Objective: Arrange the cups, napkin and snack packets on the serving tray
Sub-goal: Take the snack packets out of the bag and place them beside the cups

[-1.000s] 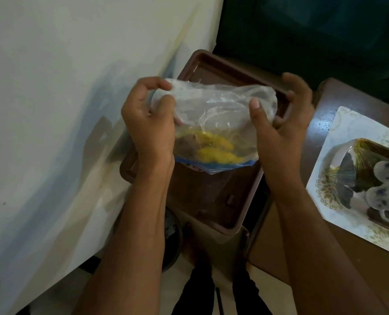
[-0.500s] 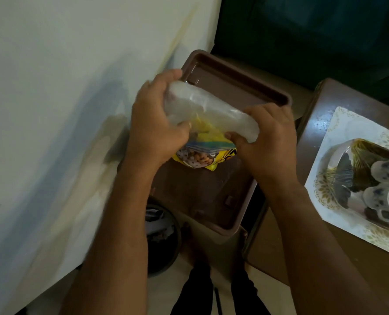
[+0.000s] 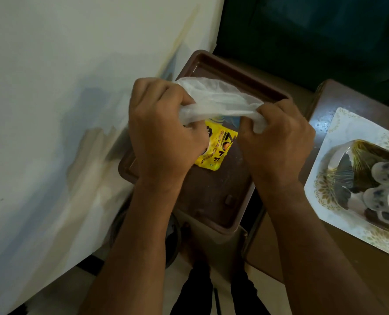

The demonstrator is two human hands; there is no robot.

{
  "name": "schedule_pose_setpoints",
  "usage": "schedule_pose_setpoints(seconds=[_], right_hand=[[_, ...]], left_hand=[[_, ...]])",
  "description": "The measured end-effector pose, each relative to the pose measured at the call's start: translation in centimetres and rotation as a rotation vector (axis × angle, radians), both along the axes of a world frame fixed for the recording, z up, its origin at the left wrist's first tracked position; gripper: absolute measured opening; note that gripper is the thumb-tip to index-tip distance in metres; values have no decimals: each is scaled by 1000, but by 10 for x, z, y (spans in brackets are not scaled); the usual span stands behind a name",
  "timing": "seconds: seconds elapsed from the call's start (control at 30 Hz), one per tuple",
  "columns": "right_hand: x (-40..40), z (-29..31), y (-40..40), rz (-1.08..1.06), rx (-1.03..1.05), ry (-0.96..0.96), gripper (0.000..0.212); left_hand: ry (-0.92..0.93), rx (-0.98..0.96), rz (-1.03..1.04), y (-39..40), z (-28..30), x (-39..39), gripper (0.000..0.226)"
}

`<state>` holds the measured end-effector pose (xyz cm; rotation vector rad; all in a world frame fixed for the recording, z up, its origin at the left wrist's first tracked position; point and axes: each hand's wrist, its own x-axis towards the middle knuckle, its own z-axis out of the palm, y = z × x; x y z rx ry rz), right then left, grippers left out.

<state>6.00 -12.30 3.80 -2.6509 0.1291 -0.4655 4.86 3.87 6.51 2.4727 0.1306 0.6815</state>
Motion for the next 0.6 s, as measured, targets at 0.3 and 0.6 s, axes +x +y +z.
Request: schedule_pose_setpoints(seconds=[0.3, 0.6], right_hand=[[0, 3, 2, -170, 501, 28, 35], [-14, -5, 23, -512, 1392, 429, 36]], left_hand=[[218, -21, 10, -41, -24, -36, 38], [691, -453, 113, -64, -27, -42, 52]])
